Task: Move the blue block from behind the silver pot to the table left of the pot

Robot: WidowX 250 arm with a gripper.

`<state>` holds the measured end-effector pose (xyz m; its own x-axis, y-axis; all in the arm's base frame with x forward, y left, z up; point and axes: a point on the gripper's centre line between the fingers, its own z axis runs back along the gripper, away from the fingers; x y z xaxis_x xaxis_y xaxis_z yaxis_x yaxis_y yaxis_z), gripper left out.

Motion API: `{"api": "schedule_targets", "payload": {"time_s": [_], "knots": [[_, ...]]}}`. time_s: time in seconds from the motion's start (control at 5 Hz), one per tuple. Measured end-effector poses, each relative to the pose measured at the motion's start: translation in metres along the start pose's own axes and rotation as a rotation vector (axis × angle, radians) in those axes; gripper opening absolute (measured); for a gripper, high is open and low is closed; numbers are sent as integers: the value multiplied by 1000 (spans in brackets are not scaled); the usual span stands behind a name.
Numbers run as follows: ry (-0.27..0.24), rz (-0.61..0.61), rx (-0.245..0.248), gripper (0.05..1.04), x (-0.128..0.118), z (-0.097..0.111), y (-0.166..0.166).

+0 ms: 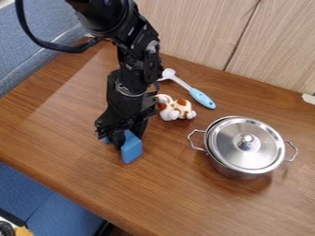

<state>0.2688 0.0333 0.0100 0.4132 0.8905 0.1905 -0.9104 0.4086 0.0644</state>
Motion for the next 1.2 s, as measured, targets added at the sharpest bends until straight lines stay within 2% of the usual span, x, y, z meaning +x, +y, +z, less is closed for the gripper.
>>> {"api": "schedule_targets", "payload": {"time_s": [0.2,0.4,0.6,0.8,1.0,1.2], "knots": [[2,9,6,964,0,0,1],[-29,10,1,1012,3,7,1],[-68,2,-42,1006,4,35,0],[-93,4,-154,1001,9,81,-10],[-111,-6,-201,1001,9,98,-12],[-110,-8,-200,1001,9,98,-12]]}}
